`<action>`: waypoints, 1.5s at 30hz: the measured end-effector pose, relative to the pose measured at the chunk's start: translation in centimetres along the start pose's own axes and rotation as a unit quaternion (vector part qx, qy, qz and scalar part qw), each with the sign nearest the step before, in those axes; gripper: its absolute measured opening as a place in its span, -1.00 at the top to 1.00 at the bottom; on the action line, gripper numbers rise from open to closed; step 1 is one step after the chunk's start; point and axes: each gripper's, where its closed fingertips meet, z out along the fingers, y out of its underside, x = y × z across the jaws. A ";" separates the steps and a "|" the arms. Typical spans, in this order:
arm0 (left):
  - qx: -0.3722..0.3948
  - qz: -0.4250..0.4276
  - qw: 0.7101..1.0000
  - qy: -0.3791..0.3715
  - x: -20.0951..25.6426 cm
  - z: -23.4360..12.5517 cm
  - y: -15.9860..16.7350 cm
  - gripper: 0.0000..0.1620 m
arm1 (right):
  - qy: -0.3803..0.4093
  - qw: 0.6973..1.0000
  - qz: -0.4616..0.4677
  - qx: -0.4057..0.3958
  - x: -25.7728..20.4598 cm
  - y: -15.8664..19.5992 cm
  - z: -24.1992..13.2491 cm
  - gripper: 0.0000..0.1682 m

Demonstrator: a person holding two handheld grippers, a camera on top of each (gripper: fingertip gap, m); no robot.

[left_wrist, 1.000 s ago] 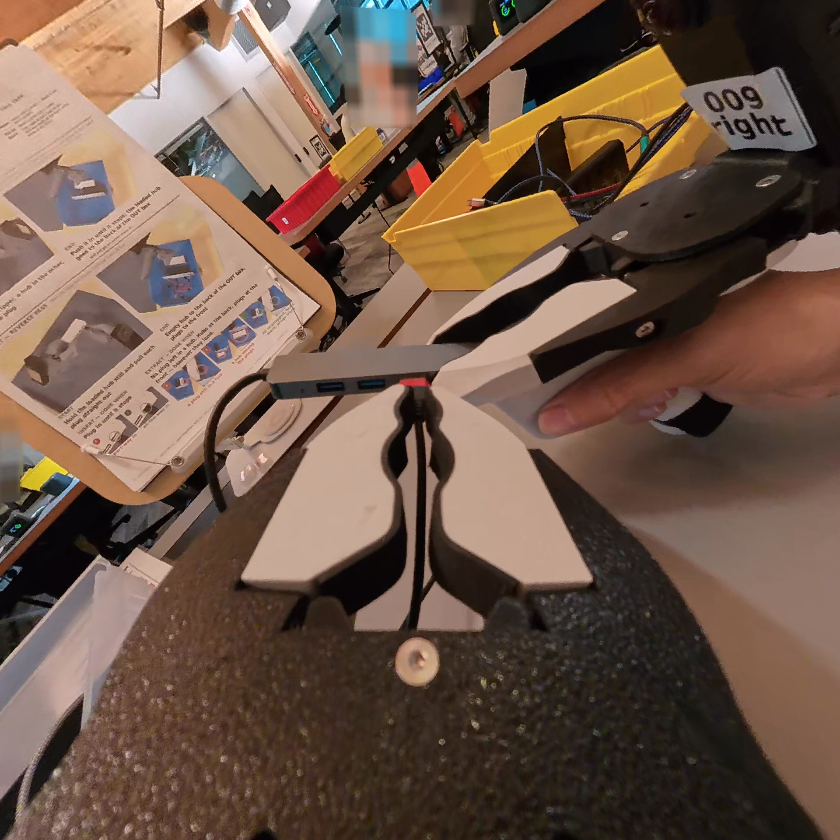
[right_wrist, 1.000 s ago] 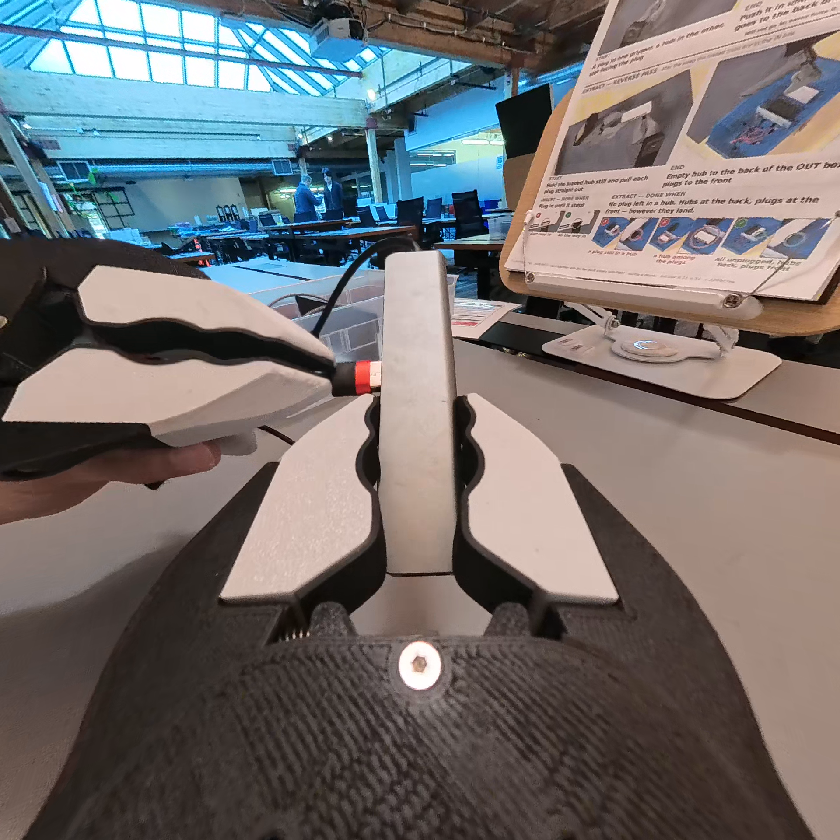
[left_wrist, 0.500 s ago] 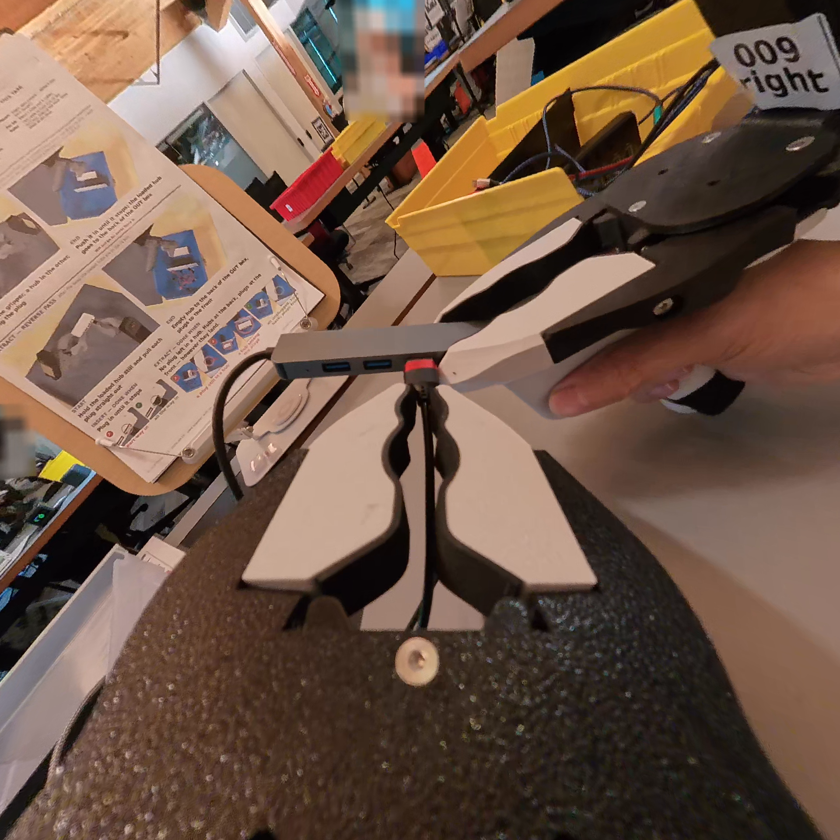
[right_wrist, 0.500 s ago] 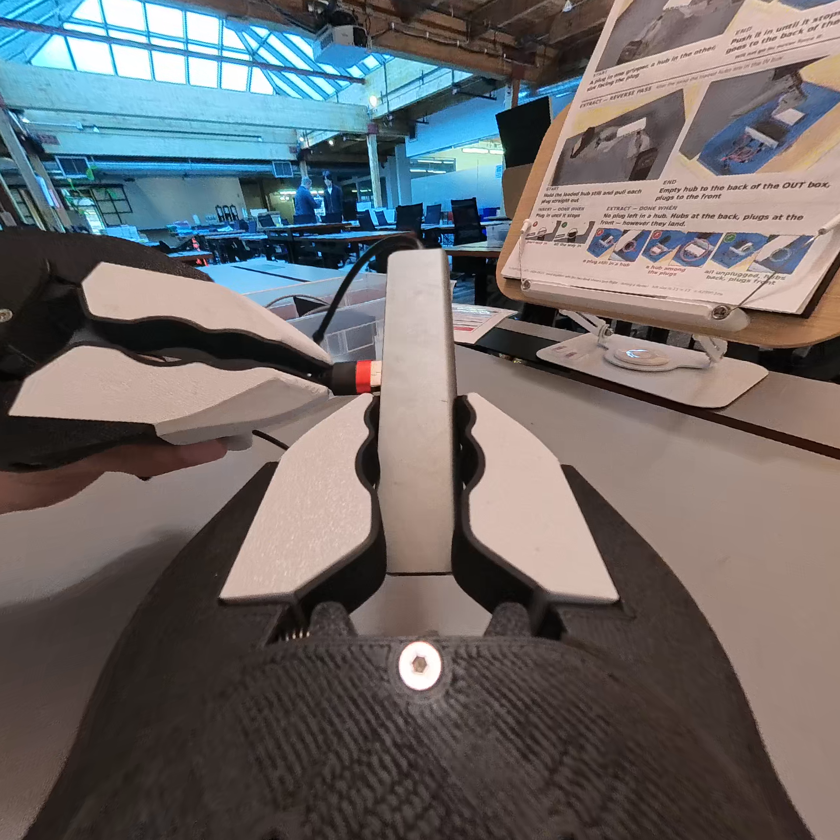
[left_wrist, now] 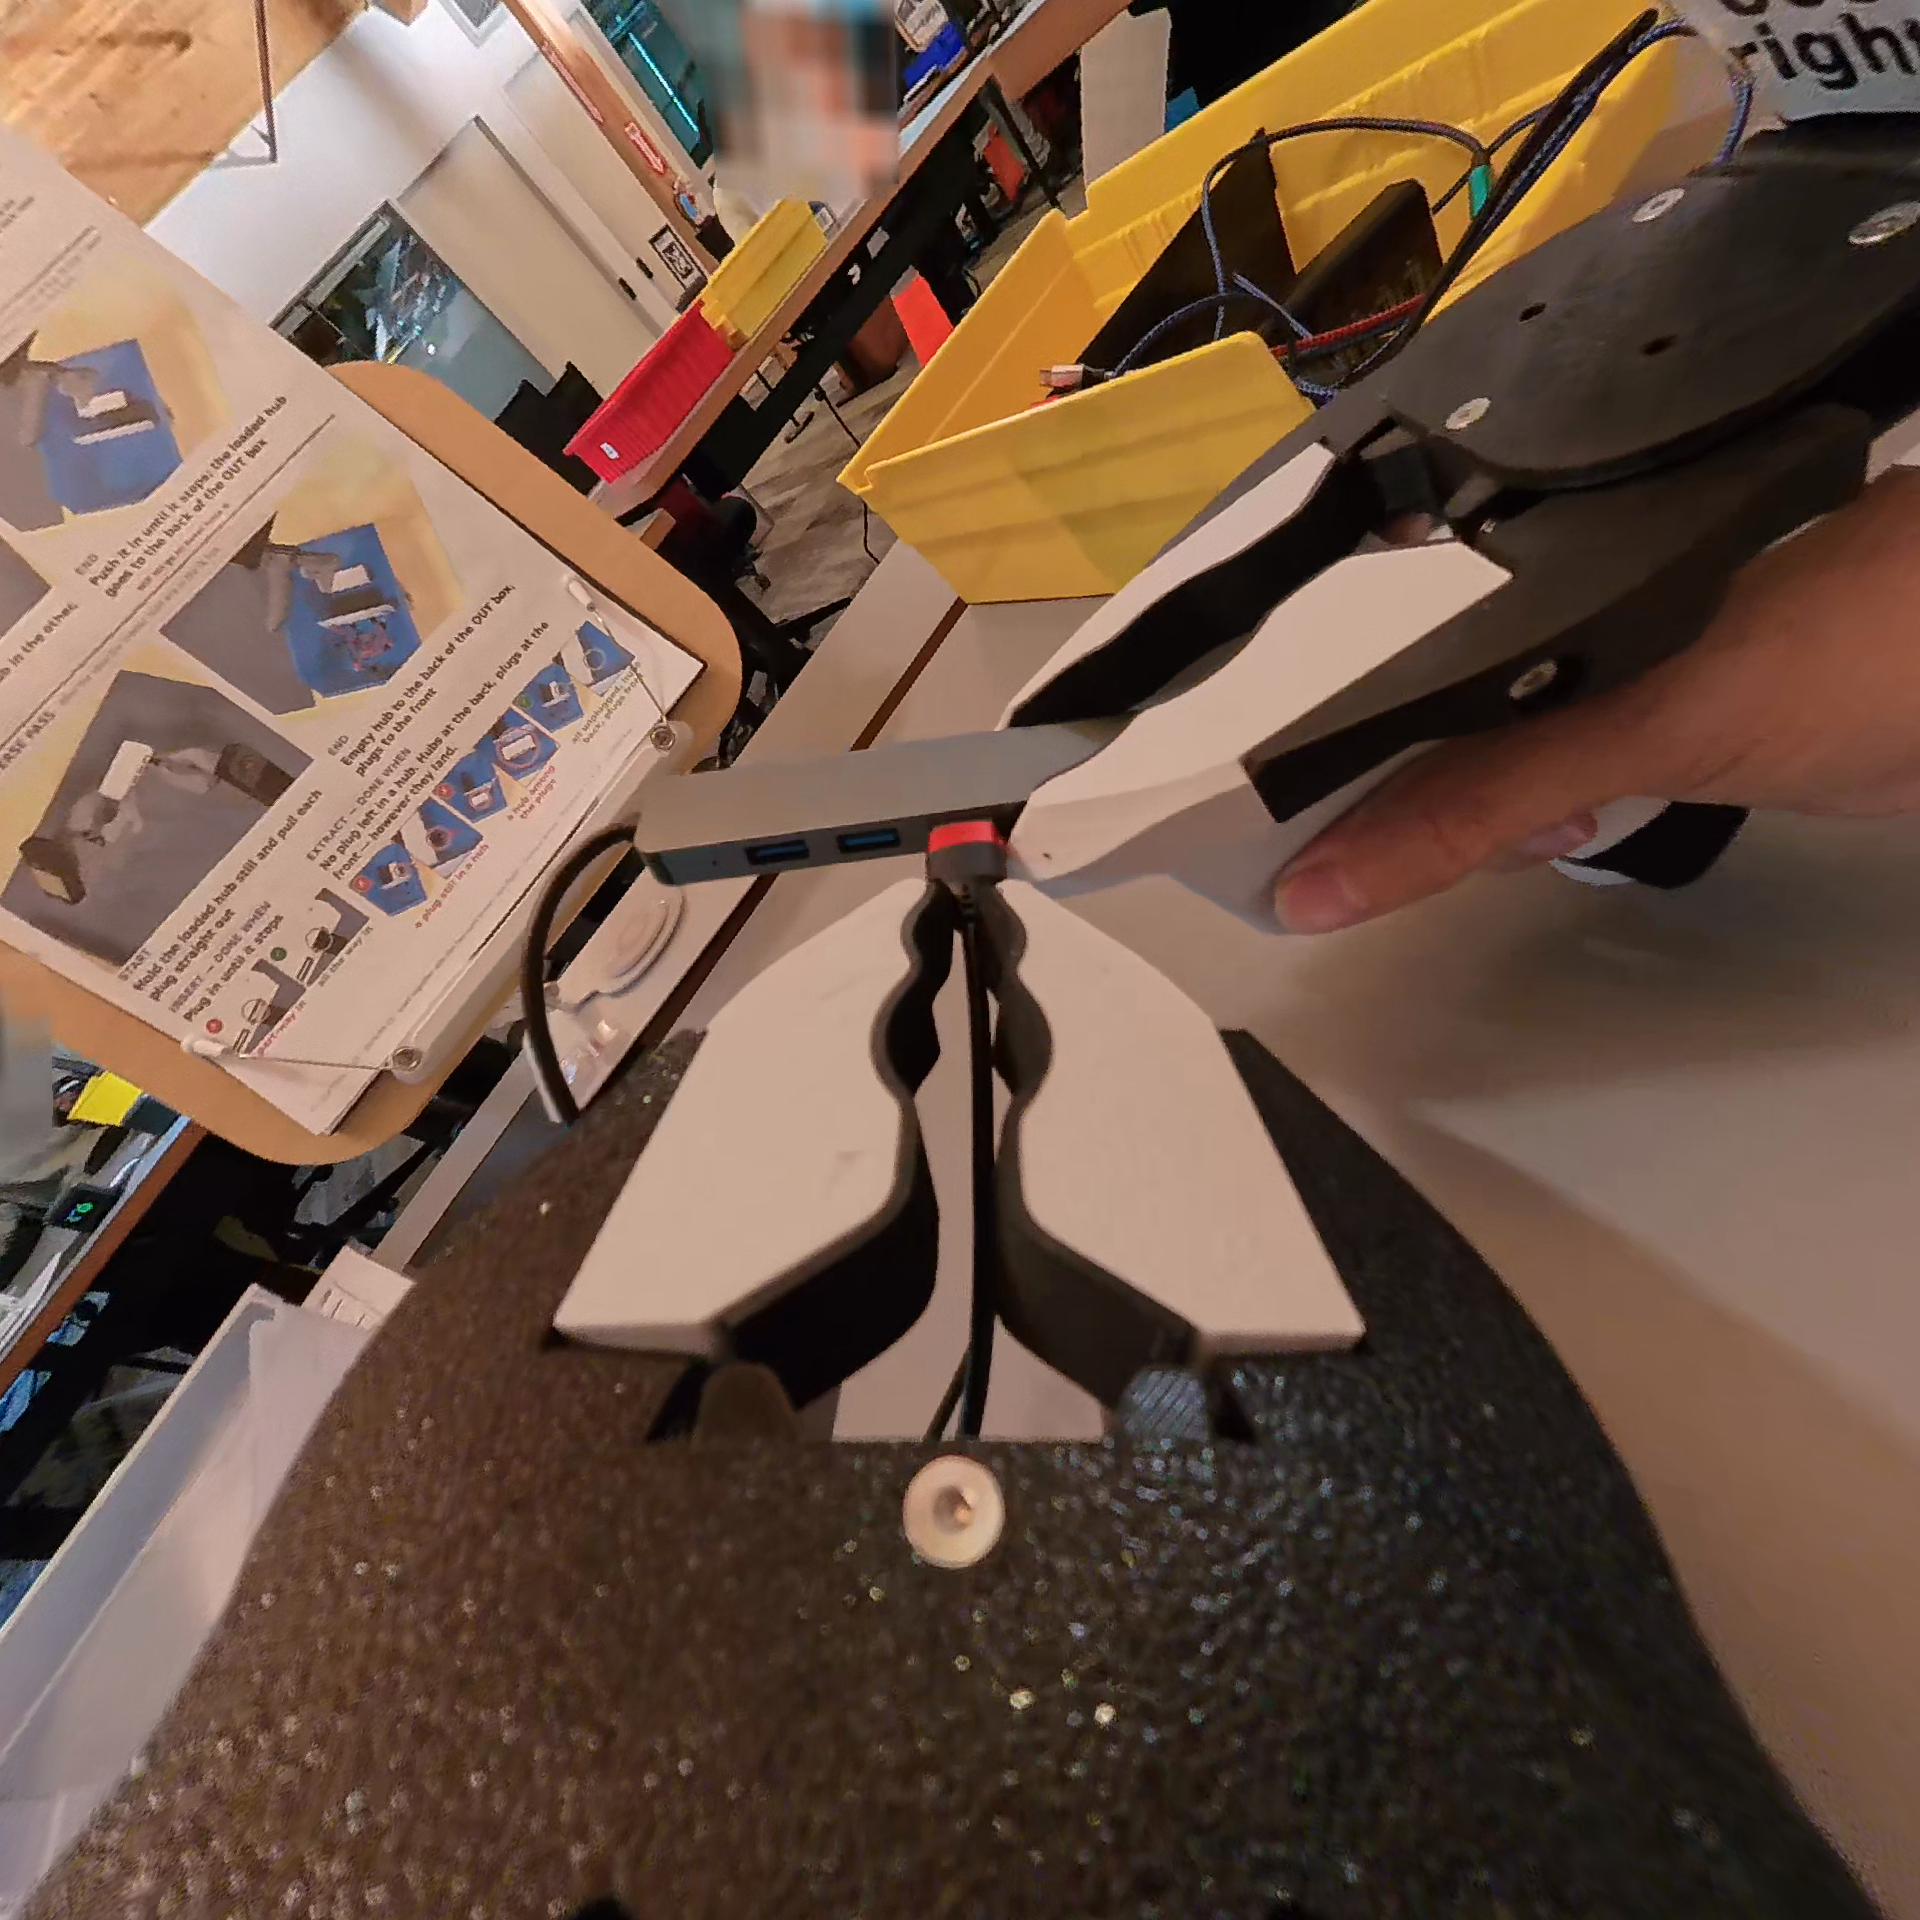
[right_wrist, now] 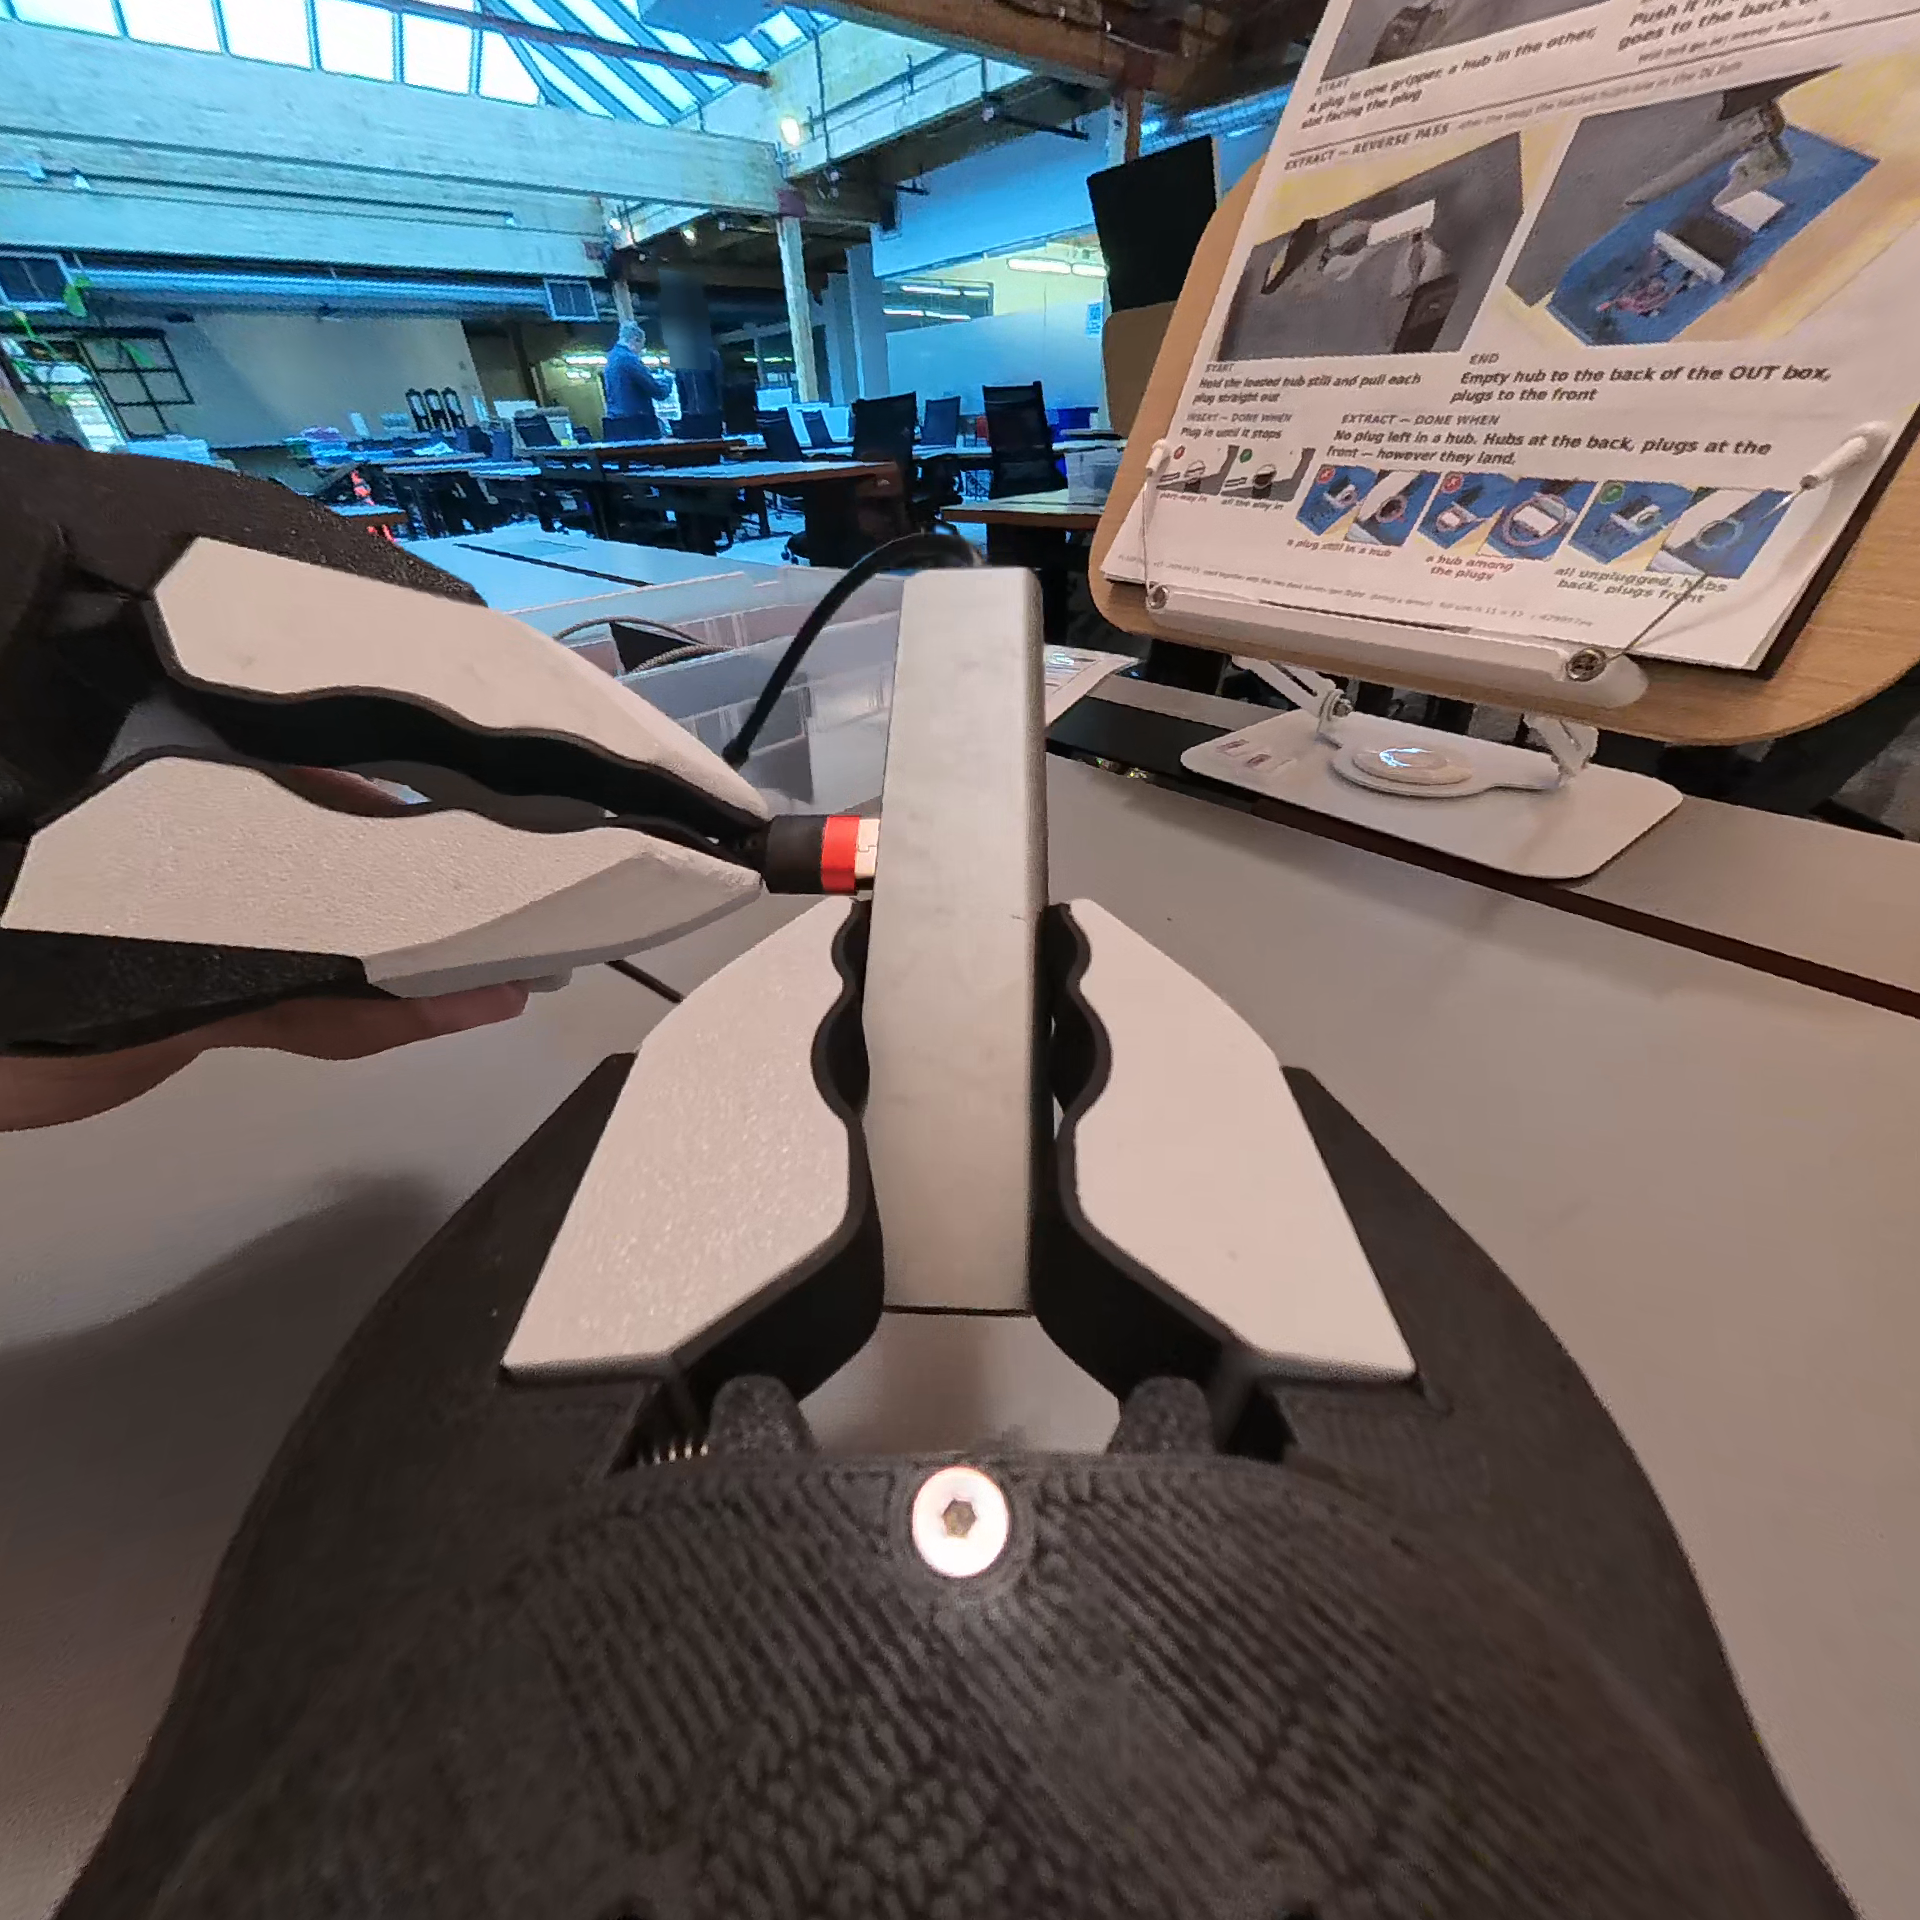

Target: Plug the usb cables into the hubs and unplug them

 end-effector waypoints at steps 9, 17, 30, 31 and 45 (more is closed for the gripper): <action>-0.008 -0.008 1.000 0.013 0.2 1.0 0.6 0.94 | 0.016 1.000 -0.001 -0.014 0.8 0.4 -0.1 0.62; 0.011 -0.032 0.999 0.011 0.3 0.8 0.9 0.94 | -0.006 1.000 -0.009 -0.013 0.5 0.5 0.0 0.61; 0.042 -0.036 0.998 -0.024 -0.2 -0.1 0.0 0.97 | -0.030 0.998 0.051 0.025 0.4 -0.3 0.2 0.61; 0.041 -0.036 0.998 -0.024 -0.2 -0.1 0.0 0.97 | -0.029 0.998 0.049 0.027 0.4 -0.3 0.2 0.61; 0.003 -0.031 0.999 -0.025 -0.2 -0.1 0.5 0.97 | -0.026 0.999 0.028 0.008 0.4 0.1 0.4 0.61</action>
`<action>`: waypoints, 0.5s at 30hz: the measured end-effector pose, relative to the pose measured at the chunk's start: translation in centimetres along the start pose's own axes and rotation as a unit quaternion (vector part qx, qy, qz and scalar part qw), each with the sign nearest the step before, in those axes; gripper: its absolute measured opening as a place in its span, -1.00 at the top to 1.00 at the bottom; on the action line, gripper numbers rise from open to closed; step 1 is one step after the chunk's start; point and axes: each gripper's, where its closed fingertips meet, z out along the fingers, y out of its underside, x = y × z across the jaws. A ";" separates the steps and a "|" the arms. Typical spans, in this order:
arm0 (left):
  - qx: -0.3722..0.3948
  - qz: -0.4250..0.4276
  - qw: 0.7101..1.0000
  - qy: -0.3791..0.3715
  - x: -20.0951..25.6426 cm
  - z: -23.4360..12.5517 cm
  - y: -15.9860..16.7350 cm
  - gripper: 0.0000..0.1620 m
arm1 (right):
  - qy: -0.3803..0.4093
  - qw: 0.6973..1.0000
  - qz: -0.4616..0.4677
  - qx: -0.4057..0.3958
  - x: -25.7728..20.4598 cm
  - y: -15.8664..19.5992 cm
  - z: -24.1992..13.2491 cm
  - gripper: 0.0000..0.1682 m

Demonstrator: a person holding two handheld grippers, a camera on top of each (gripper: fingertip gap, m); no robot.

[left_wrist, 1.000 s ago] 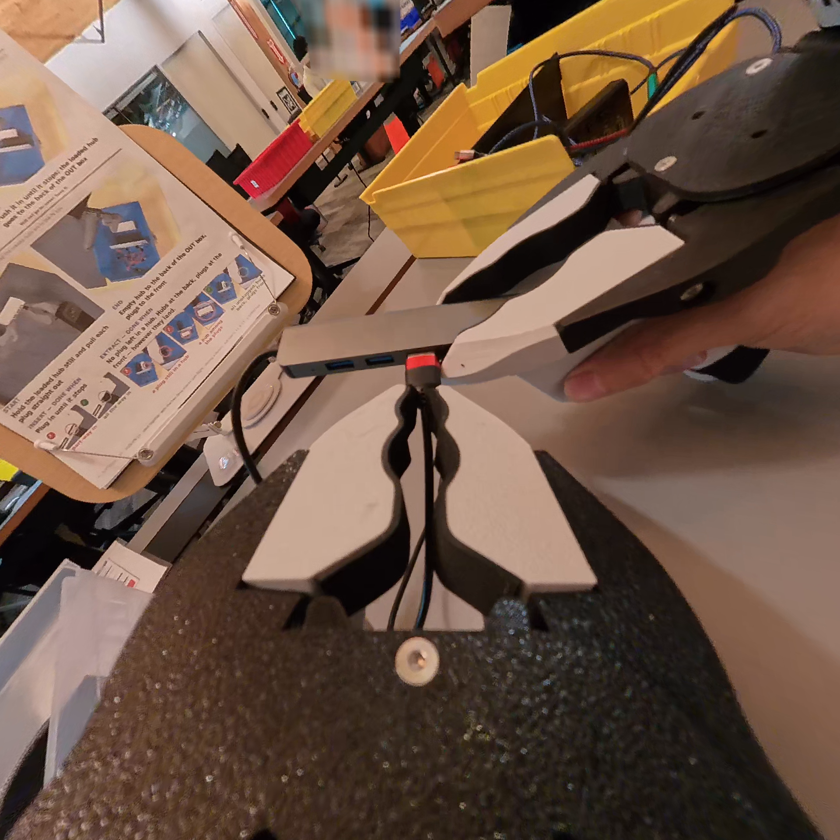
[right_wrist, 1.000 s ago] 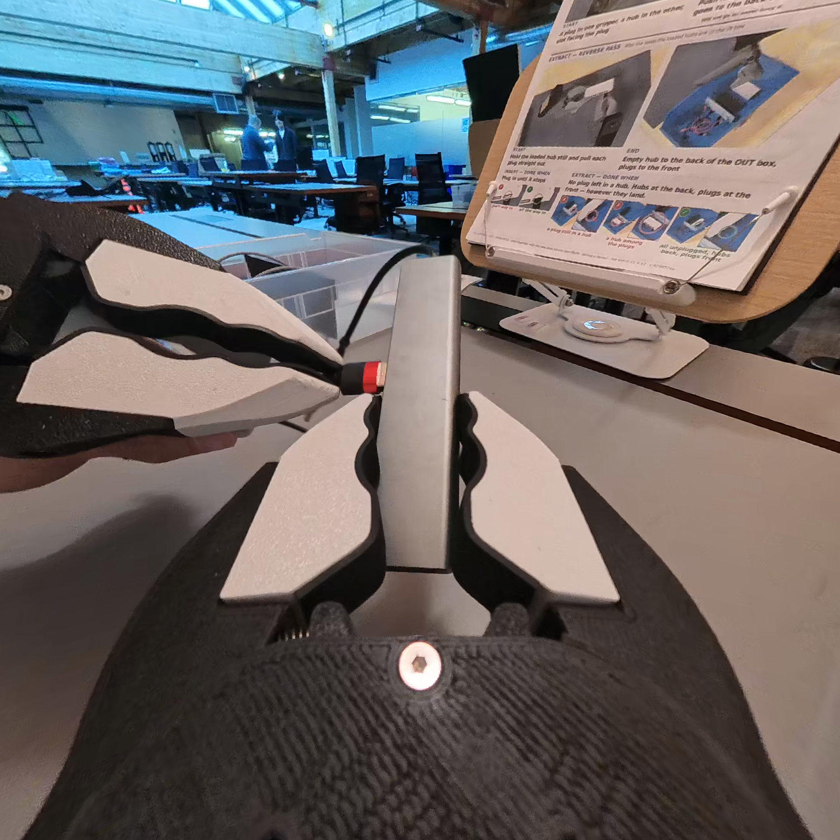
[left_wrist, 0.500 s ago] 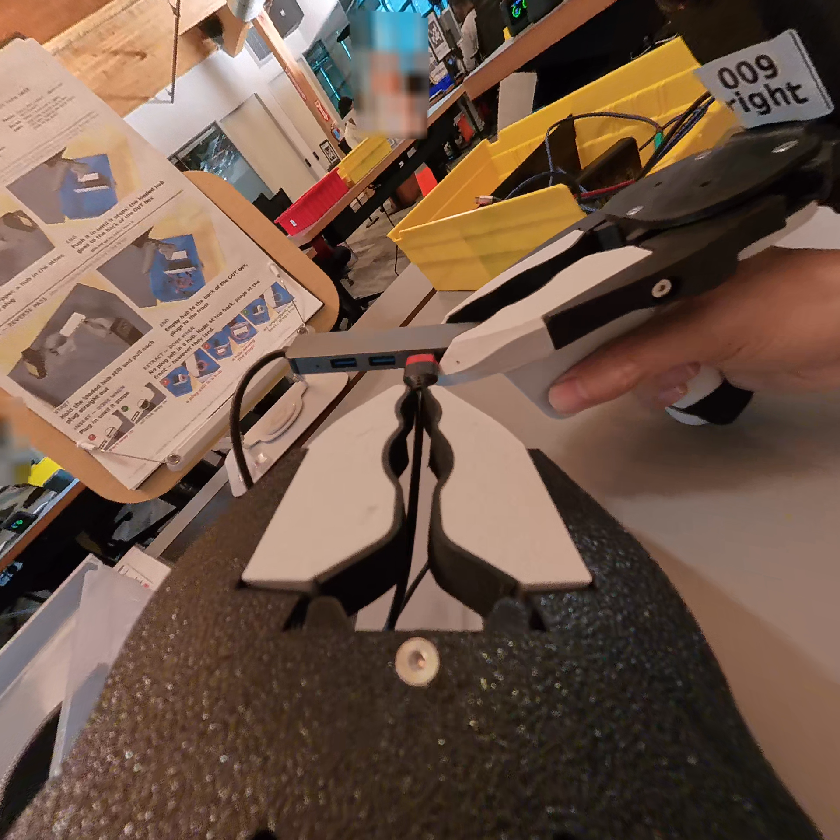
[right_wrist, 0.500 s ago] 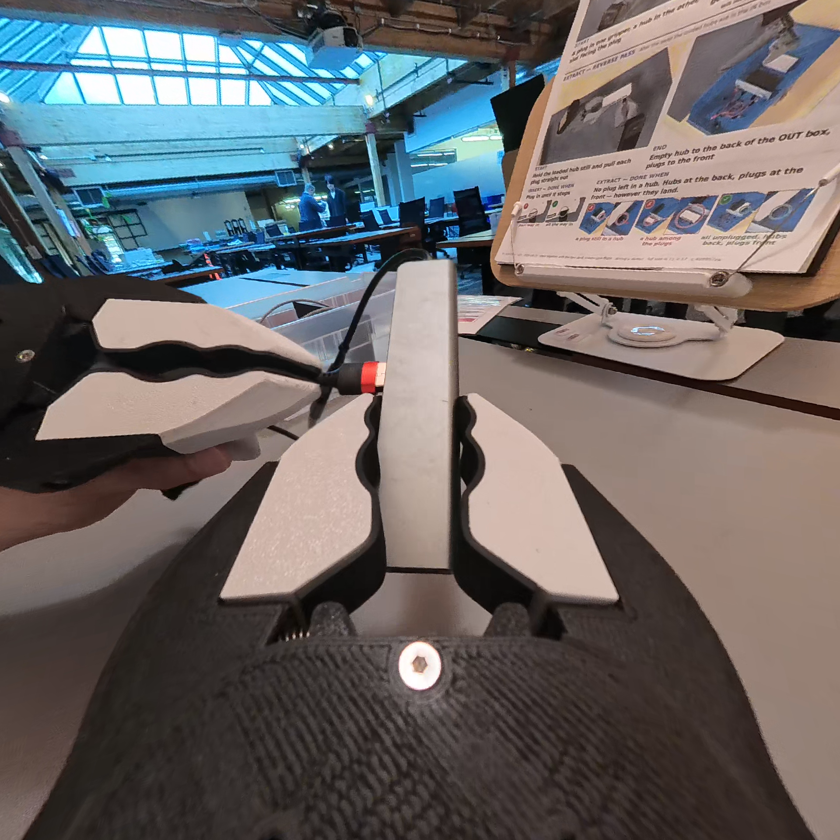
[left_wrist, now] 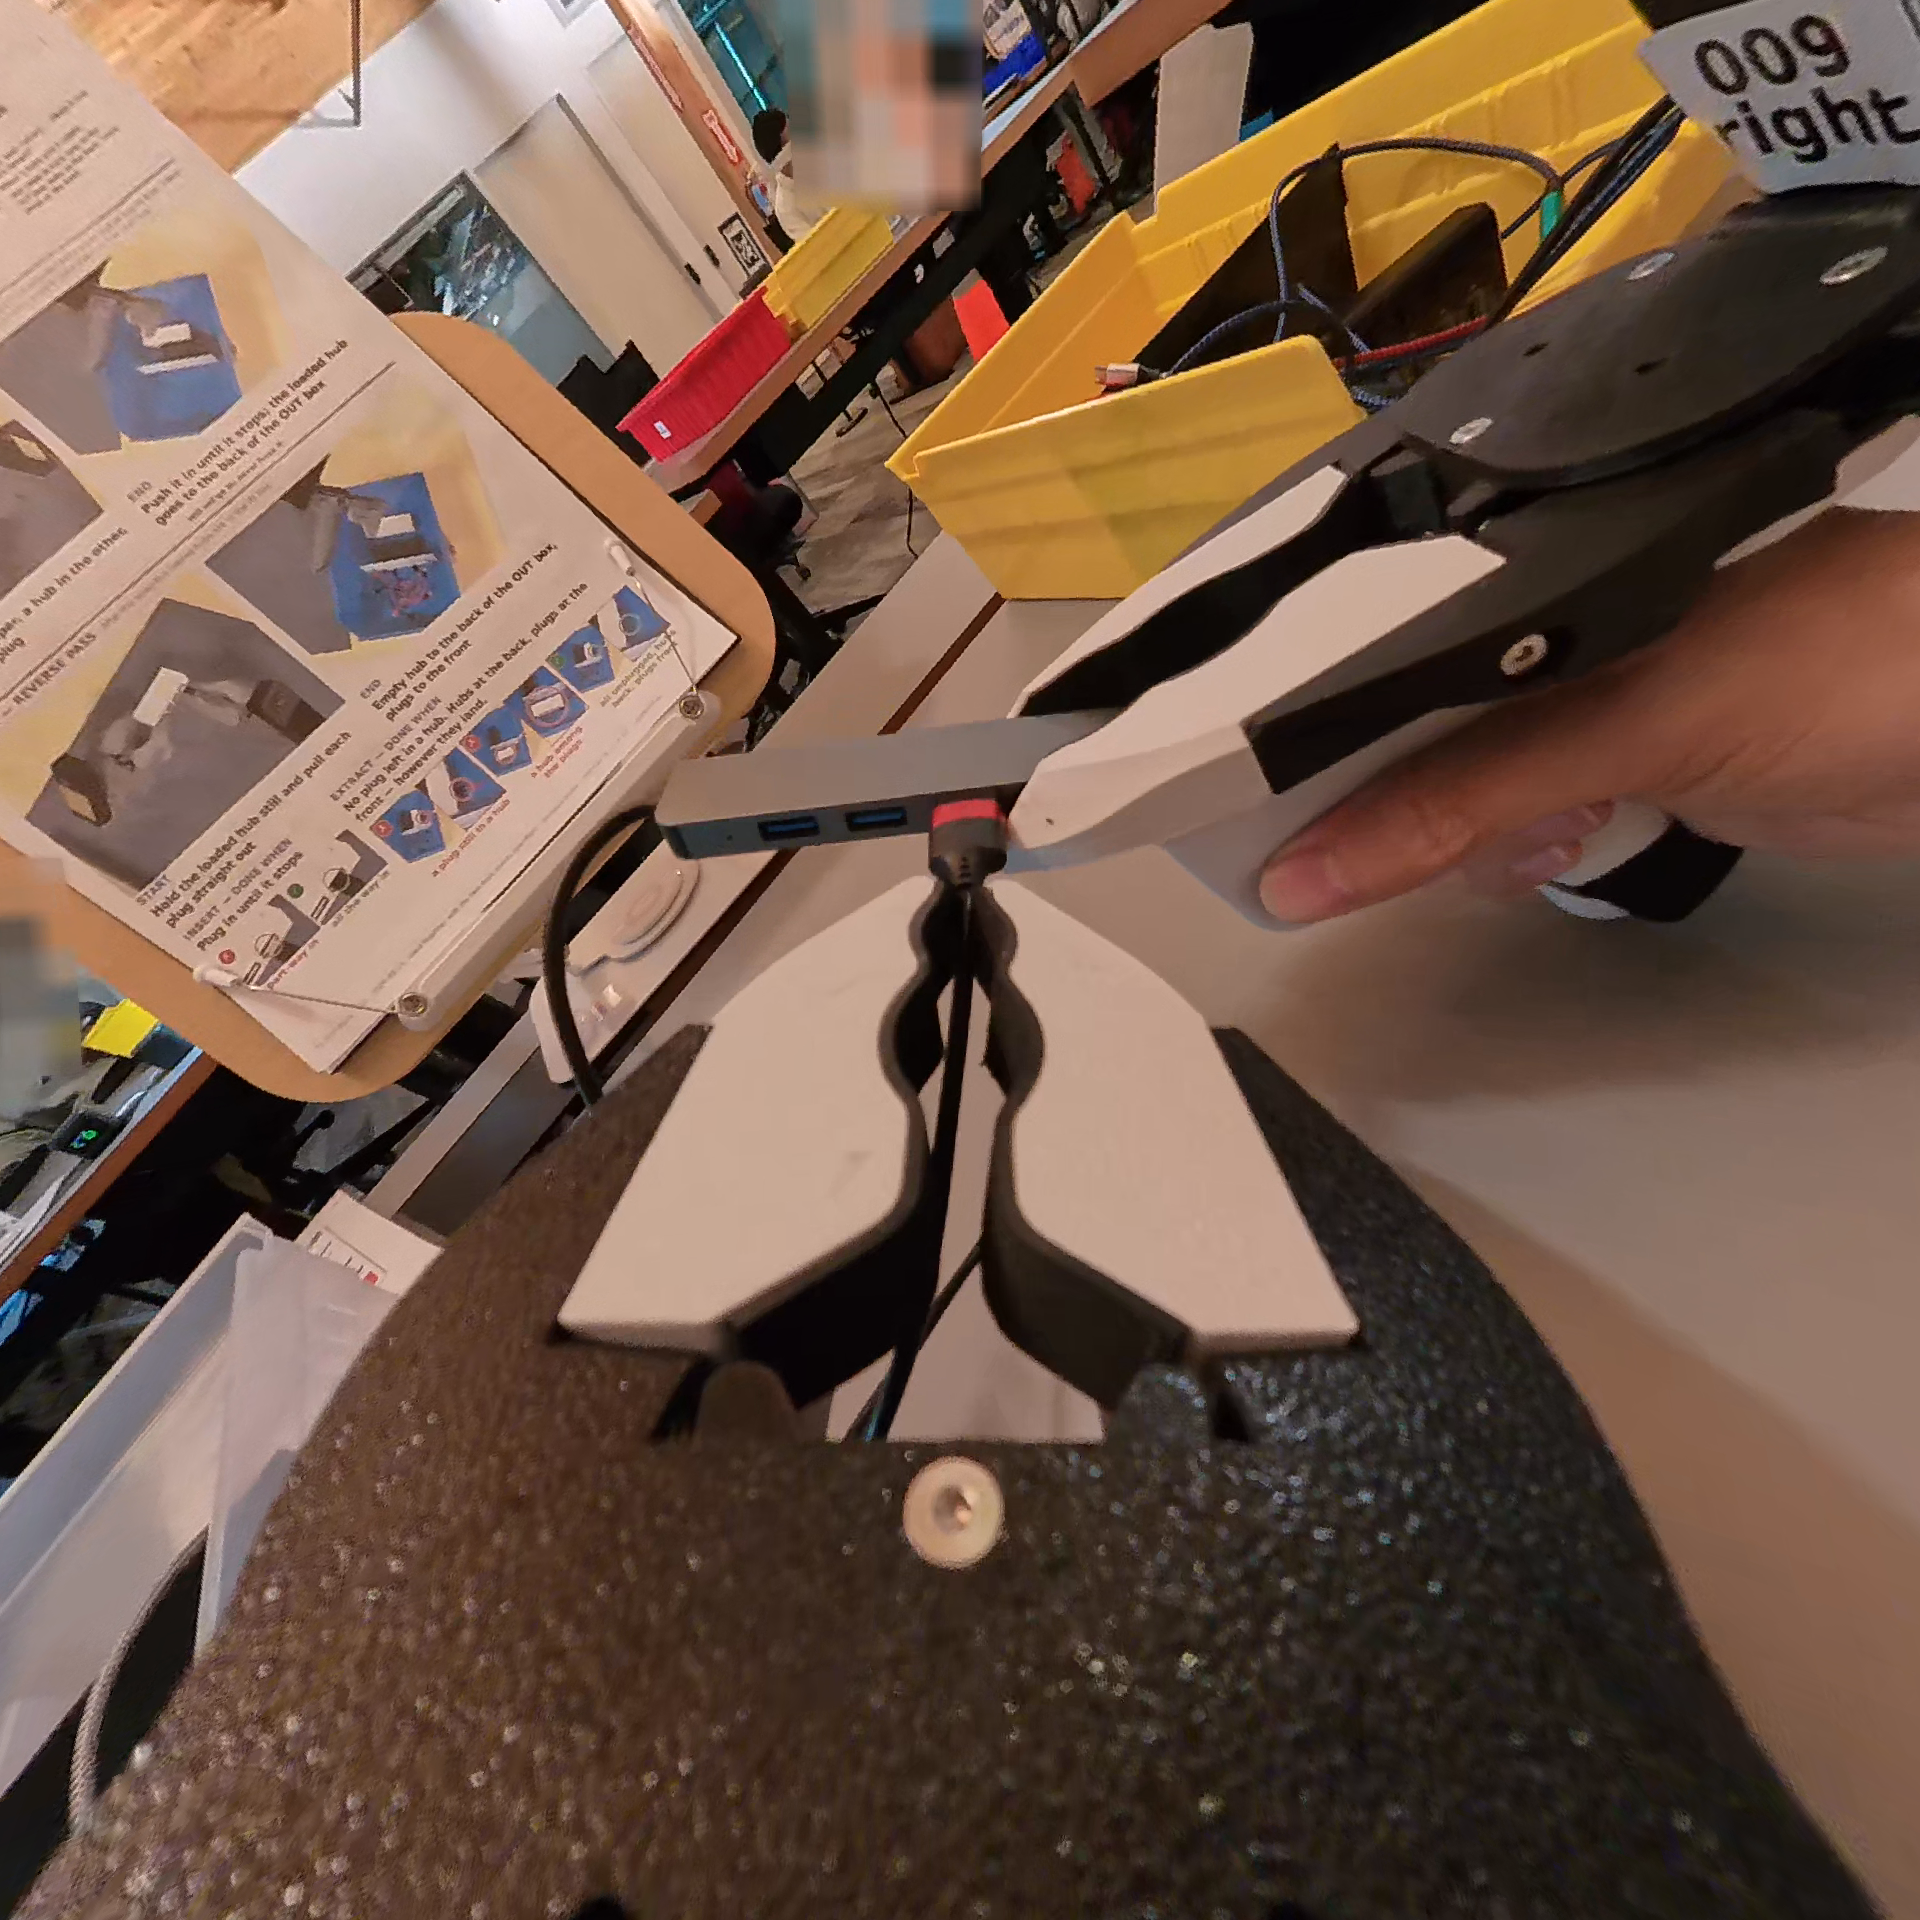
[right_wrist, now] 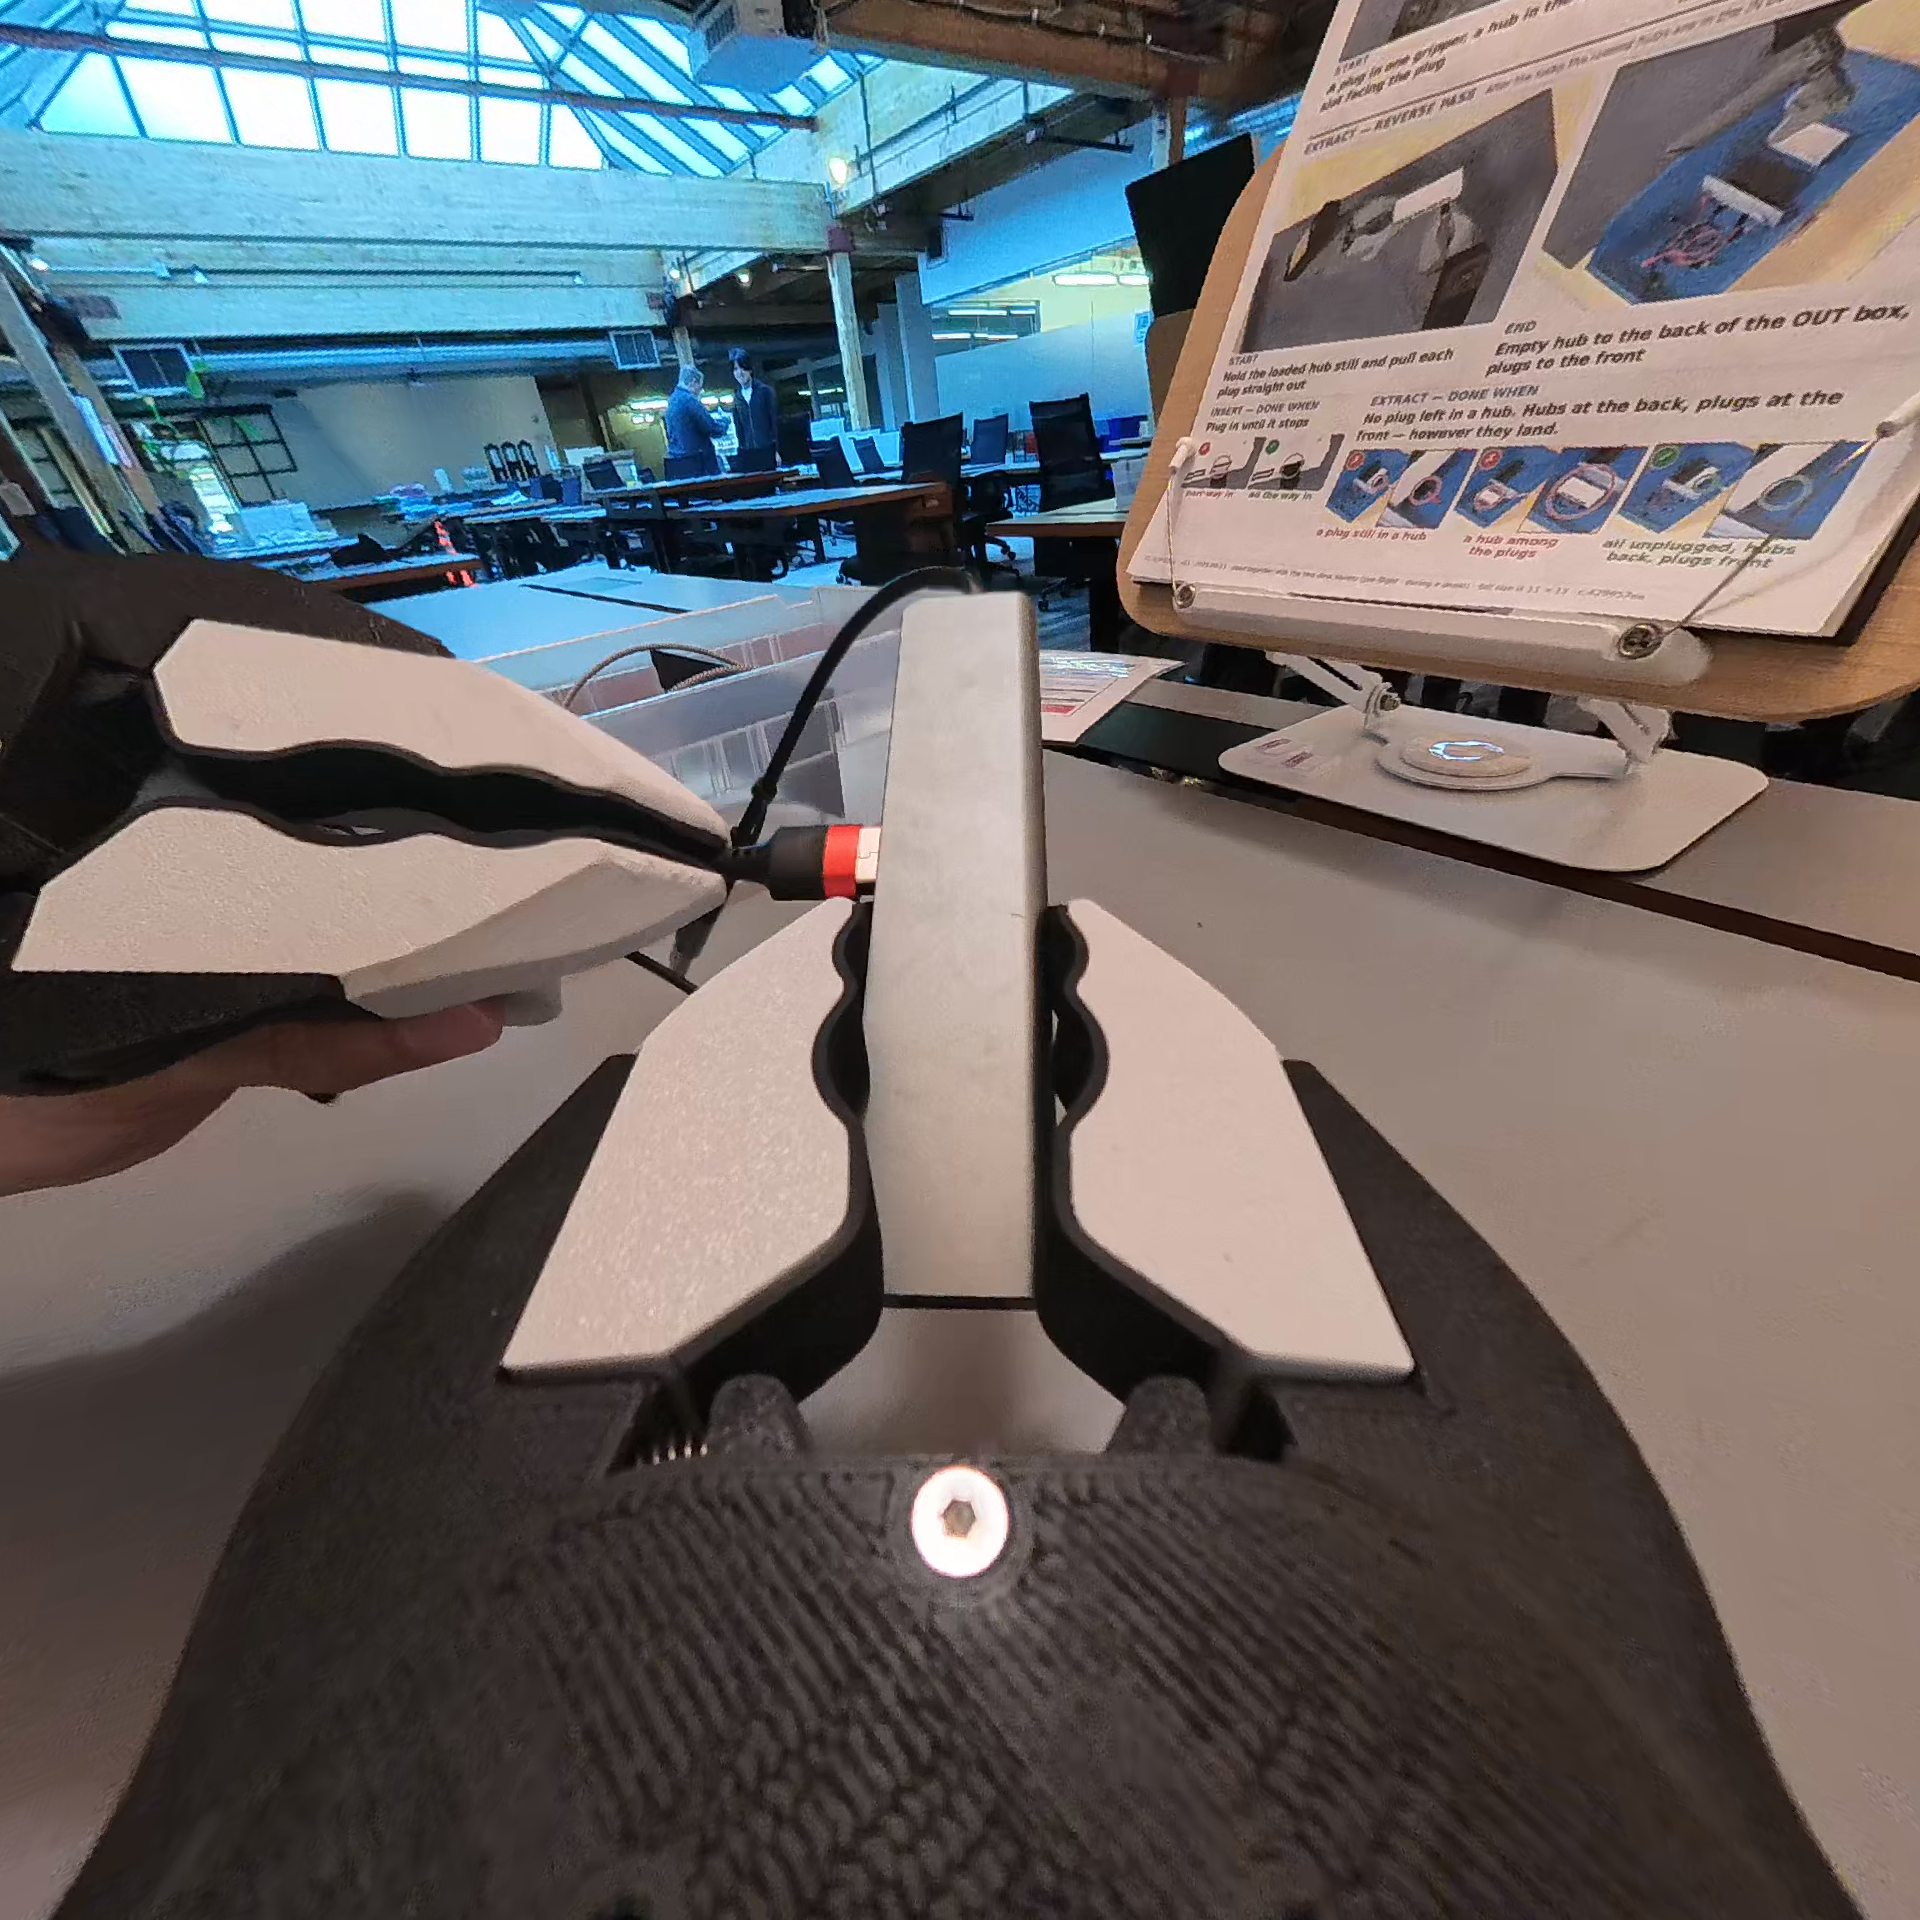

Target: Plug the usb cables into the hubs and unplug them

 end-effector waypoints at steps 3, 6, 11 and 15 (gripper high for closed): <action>-0.008 0.005 1.000 -0.003 0.0 -0.1 0.2 0.97 | 0.001 1.000 -0.004 -0.007 -0.1 0.2 0.1 0.61; -0.012 -0.001 1.000 -0.003 0.0 -0.1 0.4 0.97 | 0.000 1.000 -0.004 -0.011 -0.1 0.3 0.2 0.61; -0.016 -0.004 1.000 -0.009 0.1 -0.2 0.4 0.97 | 0.000 1.000 -0.006 -0.014 -0.2 0.4 0.2 0.61; -0.017 -0.005 1.000 -0.009 0.1 -0.3 0.5 0.97 | 0.001 1.000 -0.010 -0.015 -0.2 0.5 0.2 0.61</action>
